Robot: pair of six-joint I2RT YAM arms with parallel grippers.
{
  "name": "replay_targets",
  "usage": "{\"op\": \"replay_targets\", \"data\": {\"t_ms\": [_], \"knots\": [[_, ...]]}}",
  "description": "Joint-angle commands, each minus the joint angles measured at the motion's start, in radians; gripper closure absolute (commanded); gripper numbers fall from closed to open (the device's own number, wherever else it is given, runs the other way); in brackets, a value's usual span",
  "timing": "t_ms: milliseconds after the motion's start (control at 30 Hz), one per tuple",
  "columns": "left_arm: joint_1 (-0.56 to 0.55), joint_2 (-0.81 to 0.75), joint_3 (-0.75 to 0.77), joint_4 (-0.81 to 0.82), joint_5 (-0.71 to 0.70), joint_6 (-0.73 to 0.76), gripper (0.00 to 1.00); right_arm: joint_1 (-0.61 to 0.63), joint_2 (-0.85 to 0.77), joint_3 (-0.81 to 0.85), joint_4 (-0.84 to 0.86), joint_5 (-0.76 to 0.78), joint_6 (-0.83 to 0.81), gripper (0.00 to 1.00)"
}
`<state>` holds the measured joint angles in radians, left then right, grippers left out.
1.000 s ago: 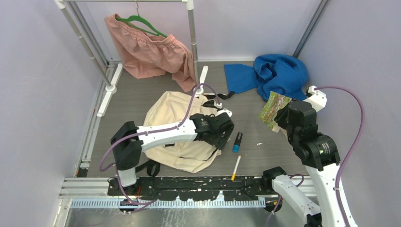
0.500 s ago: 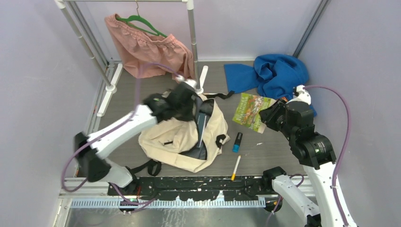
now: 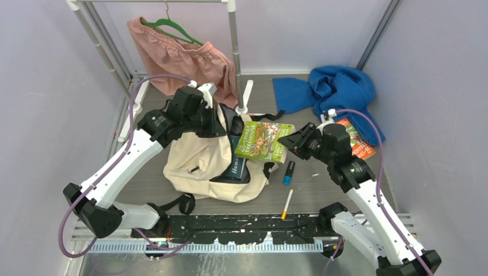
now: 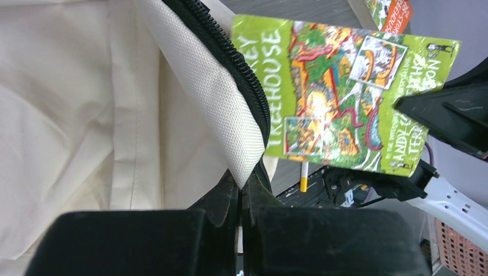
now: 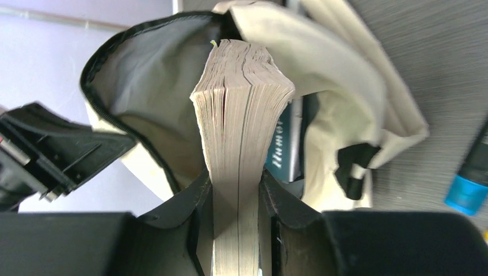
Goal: Pack the student bag
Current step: Place the book in the student bag.
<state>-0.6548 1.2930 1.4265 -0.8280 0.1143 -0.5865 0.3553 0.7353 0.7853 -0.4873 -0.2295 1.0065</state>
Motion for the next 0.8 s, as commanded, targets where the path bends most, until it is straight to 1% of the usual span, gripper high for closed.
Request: {"op": "replay_targets", "data": {"t_ms": [0, 167, 233, 333, 500, 633, 767], "knots": [[0.014, -0.023, 0.024, 0.096, 0.076, -0.007, 1.00, 0.120, 0.020, 0.019, 0.275, -0.022, 0.070, 0.99], [0.030, -0.028, -0.003, 0.121, 0.087, -0.034, 1.00, 0.318, 0.116, 0.038, 0.320, 0.095, 0.040, 0.99], [0.037, -0.035, -0.007, 0.130, 0.100, -0.038, 1.00, 0.380, 0.150, 0.041, 0.325, 0.139, 0.023, 0.99], [0.048, -0.049, -0.003, 0.143, 0.120, -0.042, 1.00, 0.399, 0.205, 0.010, 0.382, 0.166, 0.014, 0.99], [0.055, -0.064, 0.004, 0.158, 0.173, -0.046, 1.00, 0.405, 0.355, -0.032, 0.589, 0.187, 0.019, 0.99], [0.054, -0.078, -0.002, 0.166, 0.183, -0.061, 1.00, 0.413, 0.518, -0.002, 0.706, 0.181, 0.039, 0.99], [0.055, -0.098, -0.017, 0.182, 0.186, -0.074, 1.00, 0.447, 0.654, 0.076, 0.727, 0.176, 0.015, 0.99]]}}
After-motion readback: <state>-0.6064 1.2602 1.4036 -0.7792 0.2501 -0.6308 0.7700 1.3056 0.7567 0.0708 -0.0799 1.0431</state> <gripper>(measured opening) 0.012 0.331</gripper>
